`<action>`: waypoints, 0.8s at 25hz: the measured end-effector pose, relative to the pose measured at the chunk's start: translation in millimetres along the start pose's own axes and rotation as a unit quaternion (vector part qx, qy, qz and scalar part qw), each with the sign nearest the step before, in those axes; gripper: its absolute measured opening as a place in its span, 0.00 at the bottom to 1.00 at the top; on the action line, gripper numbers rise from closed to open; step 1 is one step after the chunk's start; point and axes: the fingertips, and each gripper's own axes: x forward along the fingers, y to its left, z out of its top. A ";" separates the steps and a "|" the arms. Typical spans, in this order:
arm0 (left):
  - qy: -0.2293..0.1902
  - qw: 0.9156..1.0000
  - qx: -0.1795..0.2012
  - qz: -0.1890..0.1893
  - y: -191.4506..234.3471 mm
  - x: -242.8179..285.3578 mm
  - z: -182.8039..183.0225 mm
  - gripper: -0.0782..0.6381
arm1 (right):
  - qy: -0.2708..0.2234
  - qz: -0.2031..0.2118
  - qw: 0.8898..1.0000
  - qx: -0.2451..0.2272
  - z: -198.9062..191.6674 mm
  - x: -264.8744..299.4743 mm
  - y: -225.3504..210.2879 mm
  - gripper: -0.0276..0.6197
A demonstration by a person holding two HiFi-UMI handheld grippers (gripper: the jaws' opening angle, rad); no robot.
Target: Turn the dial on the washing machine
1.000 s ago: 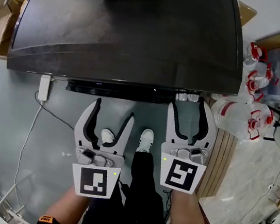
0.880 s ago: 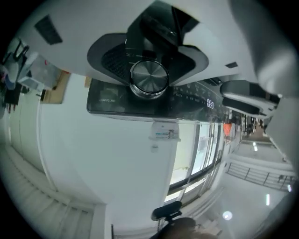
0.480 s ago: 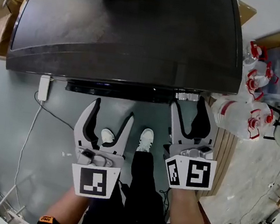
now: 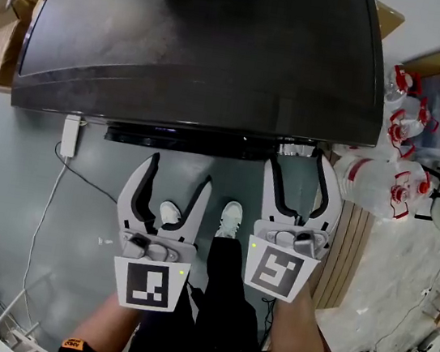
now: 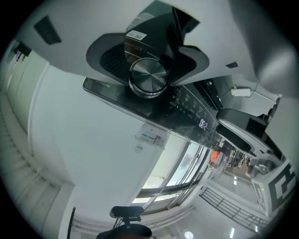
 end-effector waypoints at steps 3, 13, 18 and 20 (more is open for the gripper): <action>0.001 1.000 0.001 0.001 1.1 -1.0 -0.8 0.53 | -0.015 0.006 1.000 0.026 3.7 1.0 -2.7 0.47; 0.002 1.000 -0.003 0.001 3.5 -0.5 -1.1 0.53 | -0.040 0.058 0.972 0.226 2.9 1.2 -12.3 0.47; -0.001 1.000 -0.004 -0.001 3.3 0.1 -0.2 0.53 | -0.040 0.041 0.985 0.160 6.2 -0.5 -11.2 0.48; -0.002 1.000 -0.002 -0.002 4.1 0.3 0.9 0.53 | -0.054 0.025 0.993 0.102 14.2 -1.0 -8.9 0.49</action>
